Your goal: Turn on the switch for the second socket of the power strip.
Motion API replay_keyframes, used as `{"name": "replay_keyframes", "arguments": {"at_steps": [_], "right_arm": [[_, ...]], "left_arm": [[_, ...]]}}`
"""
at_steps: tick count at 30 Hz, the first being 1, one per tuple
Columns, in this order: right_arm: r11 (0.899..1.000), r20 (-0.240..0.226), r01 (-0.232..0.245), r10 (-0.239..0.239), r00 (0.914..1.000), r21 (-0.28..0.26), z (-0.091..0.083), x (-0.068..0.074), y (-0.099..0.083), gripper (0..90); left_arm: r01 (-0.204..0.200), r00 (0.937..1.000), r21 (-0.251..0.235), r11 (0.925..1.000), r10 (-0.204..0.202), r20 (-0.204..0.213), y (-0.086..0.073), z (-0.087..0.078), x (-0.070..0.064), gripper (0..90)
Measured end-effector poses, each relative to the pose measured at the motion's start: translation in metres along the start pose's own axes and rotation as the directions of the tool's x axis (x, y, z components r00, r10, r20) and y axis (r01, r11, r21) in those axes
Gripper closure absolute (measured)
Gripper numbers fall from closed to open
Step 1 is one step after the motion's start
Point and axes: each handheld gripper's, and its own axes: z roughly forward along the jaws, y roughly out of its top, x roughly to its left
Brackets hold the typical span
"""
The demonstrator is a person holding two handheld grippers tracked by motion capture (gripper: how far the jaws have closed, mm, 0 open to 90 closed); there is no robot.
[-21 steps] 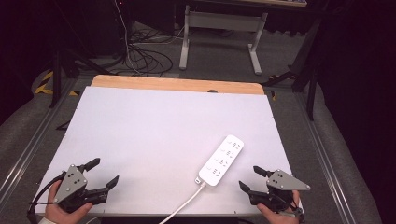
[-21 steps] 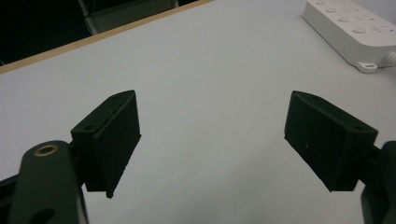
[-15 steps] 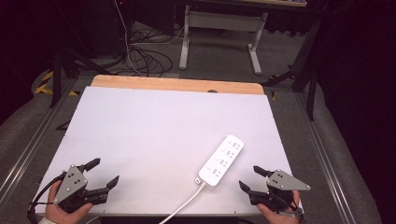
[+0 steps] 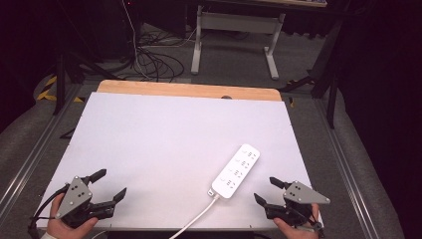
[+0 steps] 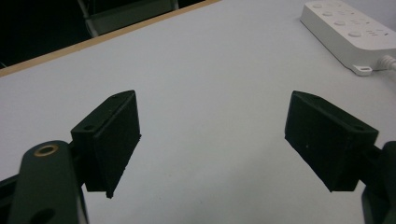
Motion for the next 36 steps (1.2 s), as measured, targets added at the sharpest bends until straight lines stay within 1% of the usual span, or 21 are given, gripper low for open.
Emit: {"name": "replay_keyframes", "arguments": {"at_steps": [2,5,6,8,10,11,14,19,21,25,26,27,29,30,33,36], "right_arm": [[1.0,-0.002,0.006,-0.006,1.0,0.005,0.0,0.0,0.001,27.0],[1.0,-0.001,0.019,-0.019,0.9998,0.01,0.001,0.001,0.002,27.1],[1.0,0.0,0.026,-0.026,0.9997,0.01,0.001,0.002,0.003,28.9],[0.999,-0.009,0.049,-0.049,0.9988,0.011,-0.001,0.003,0.006,35.4],[0.998,-0.003,0.056,-0.056,0.9984,0.011,-0.002,0.004,0.009,35.5],[0.998,-0.002,0.056,-0.056,0.9984,0.012,-0.001,0.004,0.011,35.6],[0.998,-0.024,0.057,-0.056,0.9981,0.019,-0.001,0.005,0.018,37.1],[0.999,-0.034,0.05,-0.05,0.9982,0.012,-0.001,0.003,0.032,41.6],[0.999,-0.046,0.046,-0.046,0.9979,0.009,0.002,0.002,0.038,43.3],[0.999,-0.056,0.053,-0.053,0.997,0.006,0.007,0.002,0.05,45.7],[0.999,-0.056,0.053,-0.053,0.997,0.006,0.007,0.002,0.05,45.7],[0.998,-0.058,0.055,-0.055,0.9968,0.002,0.01,0.002,0.055,46.5],[0.998,-0.06,0.056,-0.056,0.9966,0.001,0.011,0.002,0.058,47.2],[0.998,-0.069,0.06,-0.06,0.9958,0.002,0.014,0.002,0.064,48.7],[0.998,-0.072,0.066,-0.066,0.9952,-0.004,0.017,0.002,0.069,49.7],[0.998,-0.081,0.07,-0.07,0.9942,-0.002,0.025,0.002,0.077,50.6]], "left_arm": [[-0.012,0.9999,0.001,0.9999,0.012,-0.005,0.0,-0.001,0.0,18.7],[-0.015,0.9998,0.001,0.9999,0.015,-0.009,0.0,-0.001,0.0,18.7],[-0.015,0.9998,0.0,0.9999,0.015,-0.011,0.0,-0.001,0.0,18.7],[-0.021,0.9997,-0.002,0.9998,0.021,-0.014,0.001,-0.001,0.0,18.7],[-0.02,0.9997,-0.001,0.9998,0.02,-0.014,0.0,-0.001,0.0,18.7],[-0.02,0.9997,-0.002,0.9998,0.02,-0.016,0.001,-0.001,-0.001,18.7],[-0.017,0.9997,-0.003,0.9999,0.017,-0.017,0.0,-0.001,-0.001,18.7],[-0.017,0.9997,0.0,0.9999,0.017,-0.02,0.0,-0.001,-0.001,18.7],[-0.02,0.9996,0.001,0.9998,0.02,-0.021,0.001,-0.001,-0.001,18.7],[-0.018,0.9996,0.003,0.9998,0.018,-0.023,0.0,-0.001,-0.001,18.7],[-0.018,0.9996,0.003,0.9998,0.018,-0.023,0.0,-0.001,-0.001,18.7],[-0.018,0.9996,0.005,0.9998,0.018,-0.021,0.0,-0.001,0.0,18.7],[-0.017,0.9996,0.005,0.9998,0.017,-0.021,0.0,-0.001,0.0,18.7],[-0.017,0.9996,0.005,0.9998,0.017,-0.02,0.0,-0.001,0.0,18.7],[-0.016,0.9997,0.005,0.9999,0.016,-0.02,0.0,-0.001,0.0,18.7],[-0.013,0.9997,0.005,0.9999,0.013,-0.019,0.0,-0.001,0.0,18.7]]}}
